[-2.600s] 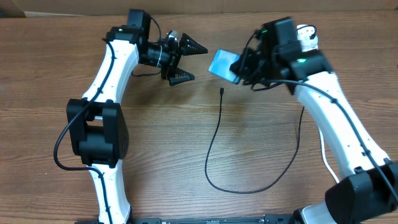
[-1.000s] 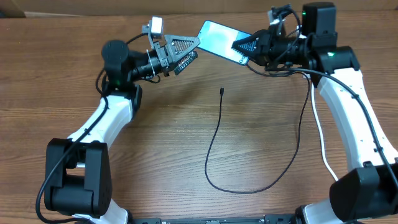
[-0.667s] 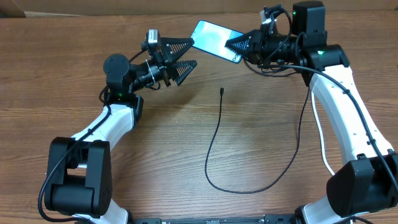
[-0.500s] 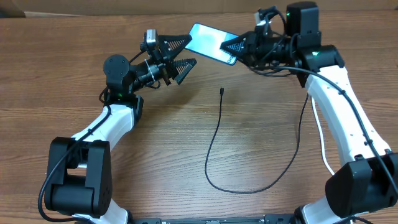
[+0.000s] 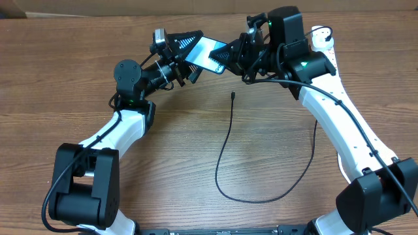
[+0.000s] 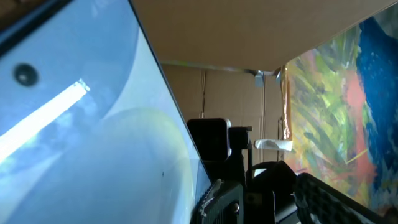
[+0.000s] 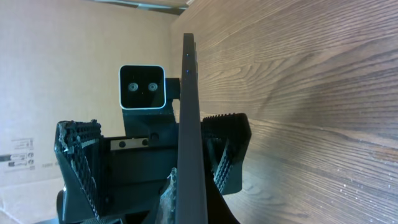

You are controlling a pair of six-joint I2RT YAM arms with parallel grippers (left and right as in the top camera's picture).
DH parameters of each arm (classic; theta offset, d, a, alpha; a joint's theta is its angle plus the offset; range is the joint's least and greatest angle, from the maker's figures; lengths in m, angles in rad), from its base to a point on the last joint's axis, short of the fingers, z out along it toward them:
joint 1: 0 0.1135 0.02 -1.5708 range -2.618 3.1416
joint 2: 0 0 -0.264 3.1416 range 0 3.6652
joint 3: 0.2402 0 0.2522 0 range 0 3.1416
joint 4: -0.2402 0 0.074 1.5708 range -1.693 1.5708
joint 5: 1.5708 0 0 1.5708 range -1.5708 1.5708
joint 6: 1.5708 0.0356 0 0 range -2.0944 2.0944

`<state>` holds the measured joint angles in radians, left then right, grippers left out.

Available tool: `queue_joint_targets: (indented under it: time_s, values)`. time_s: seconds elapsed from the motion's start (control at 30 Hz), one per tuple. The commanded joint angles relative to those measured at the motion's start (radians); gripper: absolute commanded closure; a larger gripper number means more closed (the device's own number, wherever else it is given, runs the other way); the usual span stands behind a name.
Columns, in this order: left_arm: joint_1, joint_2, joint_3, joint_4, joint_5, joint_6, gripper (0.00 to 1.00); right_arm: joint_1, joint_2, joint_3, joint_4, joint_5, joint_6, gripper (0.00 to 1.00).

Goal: Plug charger to phone and switch on socket
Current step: 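Open the right gripper and withdraw it from the phone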

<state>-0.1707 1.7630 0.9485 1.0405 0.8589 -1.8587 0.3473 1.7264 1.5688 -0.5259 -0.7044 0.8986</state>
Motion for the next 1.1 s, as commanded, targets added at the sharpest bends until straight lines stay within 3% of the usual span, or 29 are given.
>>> queue_joint_targets:
  time_s: [0.0, 0.23, 1.07]
  values:
    - [-0.002, -0.020, -0.010, 0.008, -0.018, -0.003, 0.16, 0.011, -0.013, 0.019, 0.008, 0.034, 0.040, 0.96]
    - [-0.002, -0.020, -0.010, 0.008, -0.048, 0.001, 0.21, 0.012, -0.013, 0.018, -0.045, 0.034, 0.045, 0.96]
    - [0.003, -0.020, -0.010, -0.024, -0.209, 0.083, 0.57, 0.045, -0.013, 0.003, -0.203, 0.034, 0.009, 0.96]
